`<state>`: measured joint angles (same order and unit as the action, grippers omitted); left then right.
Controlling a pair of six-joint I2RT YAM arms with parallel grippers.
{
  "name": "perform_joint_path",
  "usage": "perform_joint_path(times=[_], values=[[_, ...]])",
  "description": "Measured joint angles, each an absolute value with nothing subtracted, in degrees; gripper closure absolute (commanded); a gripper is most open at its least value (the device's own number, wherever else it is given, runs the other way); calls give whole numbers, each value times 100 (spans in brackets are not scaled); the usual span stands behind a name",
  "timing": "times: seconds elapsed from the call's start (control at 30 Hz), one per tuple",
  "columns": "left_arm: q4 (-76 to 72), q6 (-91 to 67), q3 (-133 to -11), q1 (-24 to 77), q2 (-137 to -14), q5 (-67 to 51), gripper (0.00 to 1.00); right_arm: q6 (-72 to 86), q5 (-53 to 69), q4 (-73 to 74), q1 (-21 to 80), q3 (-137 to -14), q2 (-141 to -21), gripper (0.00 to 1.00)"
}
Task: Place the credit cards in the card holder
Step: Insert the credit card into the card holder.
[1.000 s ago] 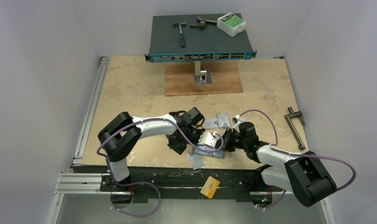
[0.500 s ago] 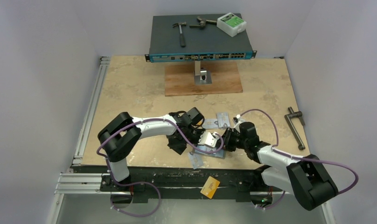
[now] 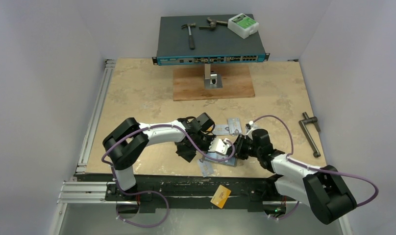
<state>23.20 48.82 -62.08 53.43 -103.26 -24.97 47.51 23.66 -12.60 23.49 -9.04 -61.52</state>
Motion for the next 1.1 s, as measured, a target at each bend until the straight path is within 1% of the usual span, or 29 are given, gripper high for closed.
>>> perform_joint_path(times=[0.17, 0.3, 0.47, 0.63, 1.1], values=[[2322, 4877, -6208, 5343, -10326, -2493, 94, 4759, 2392, -1514, 2438, -982, -6462, 82], [2320, 4860, -6208, 5343, -10326, -2493, 94, 4786, 2368, -1653, 2554, -1052, -6678, 85], [2322, 4858, -6208, 5343, -10326, -2493, 94, 4851, 2265, -1653, 2617, -1055, -6667, 91], [2322, 4853, -6208, 5343, -10326, -2493, 95, 4960, 2003, -1485, 2670, -1055, -6512, 100], [2316, 4755, -6208, 5343, -10326, -2493, 96, 5168, 1594, -1417, 2698, -1059, -6377, 100]])
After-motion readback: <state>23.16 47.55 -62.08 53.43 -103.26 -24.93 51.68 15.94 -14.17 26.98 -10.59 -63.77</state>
